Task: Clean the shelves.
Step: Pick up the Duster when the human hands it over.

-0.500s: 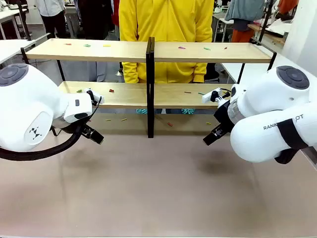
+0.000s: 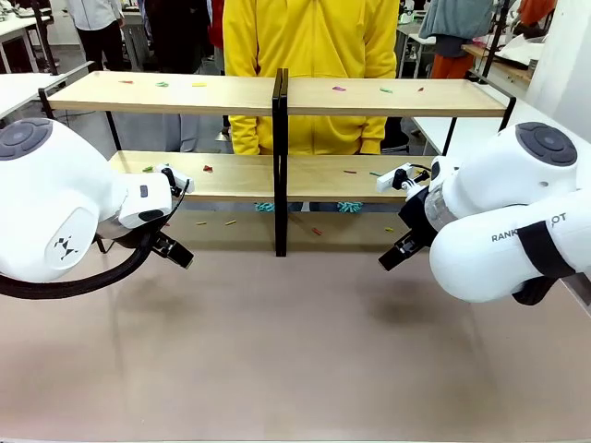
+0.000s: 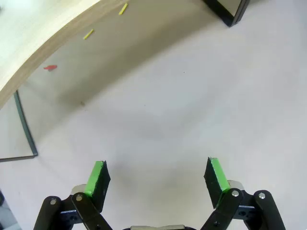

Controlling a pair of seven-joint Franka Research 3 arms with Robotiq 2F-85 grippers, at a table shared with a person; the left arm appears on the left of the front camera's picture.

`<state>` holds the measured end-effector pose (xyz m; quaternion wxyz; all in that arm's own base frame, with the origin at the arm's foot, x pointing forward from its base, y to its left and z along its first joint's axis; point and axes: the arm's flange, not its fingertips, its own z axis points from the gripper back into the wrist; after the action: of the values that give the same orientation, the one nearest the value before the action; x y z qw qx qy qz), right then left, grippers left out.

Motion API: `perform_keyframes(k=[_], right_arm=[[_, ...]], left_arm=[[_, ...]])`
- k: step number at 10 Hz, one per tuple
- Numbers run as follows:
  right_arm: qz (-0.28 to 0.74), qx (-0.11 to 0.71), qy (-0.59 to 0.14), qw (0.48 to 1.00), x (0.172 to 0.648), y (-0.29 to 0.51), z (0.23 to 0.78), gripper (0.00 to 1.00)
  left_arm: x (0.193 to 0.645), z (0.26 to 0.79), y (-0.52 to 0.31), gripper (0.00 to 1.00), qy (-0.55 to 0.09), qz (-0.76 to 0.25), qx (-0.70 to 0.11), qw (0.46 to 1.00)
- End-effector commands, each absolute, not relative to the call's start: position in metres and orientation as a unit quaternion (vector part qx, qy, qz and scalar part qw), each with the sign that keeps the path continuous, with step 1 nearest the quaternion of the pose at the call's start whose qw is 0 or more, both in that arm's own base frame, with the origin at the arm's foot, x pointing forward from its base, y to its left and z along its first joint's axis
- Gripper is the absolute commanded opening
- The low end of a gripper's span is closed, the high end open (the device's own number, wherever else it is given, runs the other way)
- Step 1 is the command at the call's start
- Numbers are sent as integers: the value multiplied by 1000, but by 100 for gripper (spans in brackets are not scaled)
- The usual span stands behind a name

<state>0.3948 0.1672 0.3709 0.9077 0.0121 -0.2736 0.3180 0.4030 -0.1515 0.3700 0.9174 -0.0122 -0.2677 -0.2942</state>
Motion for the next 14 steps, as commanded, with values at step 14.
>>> perform_keyframes(k=[14], right_arm=[[290, 19, -419, 860, 288, 19, 549, 100]], left_arm=[[243, 502, -9, 100, -436, -374, -148, 805]])
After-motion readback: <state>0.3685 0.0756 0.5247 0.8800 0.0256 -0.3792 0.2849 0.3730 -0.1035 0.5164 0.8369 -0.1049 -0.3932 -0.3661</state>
